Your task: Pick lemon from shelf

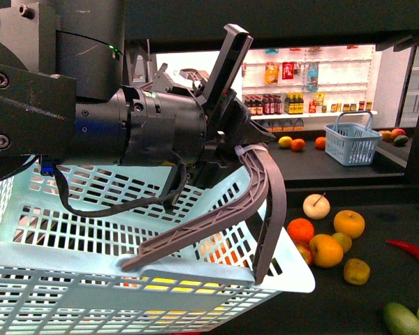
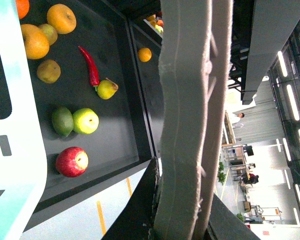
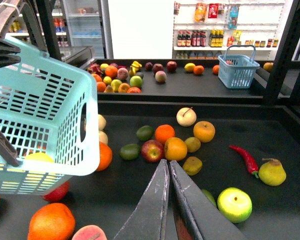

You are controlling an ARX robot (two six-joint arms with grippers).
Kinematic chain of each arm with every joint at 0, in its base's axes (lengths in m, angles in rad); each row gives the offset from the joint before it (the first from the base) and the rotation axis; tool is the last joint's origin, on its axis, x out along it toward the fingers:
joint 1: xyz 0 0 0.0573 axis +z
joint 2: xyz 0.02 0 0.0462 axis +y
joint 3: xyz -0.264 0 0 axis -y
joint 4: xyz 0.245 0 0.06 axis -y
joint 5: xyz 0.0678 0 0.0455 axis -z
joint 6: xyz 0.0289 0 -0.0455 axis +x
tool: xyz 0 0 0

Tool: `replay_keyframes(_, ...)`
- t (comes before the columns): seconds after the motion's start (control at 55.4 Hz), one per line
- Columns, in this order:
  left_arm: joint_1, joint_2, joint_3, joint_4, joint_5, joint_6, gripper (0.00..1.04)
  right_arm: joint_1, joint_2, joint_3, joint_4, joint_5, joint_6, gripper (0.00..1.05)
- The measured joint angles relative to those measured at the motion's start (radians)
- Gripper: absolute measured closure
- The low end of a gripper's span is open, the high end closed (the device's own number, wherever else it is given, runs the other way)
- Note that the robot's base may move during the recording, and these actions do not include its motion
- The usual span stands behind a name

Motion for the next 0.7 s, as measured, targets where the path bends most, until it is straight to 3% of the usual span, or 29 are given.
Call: replay_keyframes(0.704,0.0,0.0,0.0,0.0,-0.001,0.0,0.95,0.0,-0.236,0.0,-0.234,0.0,0.0,0.98)
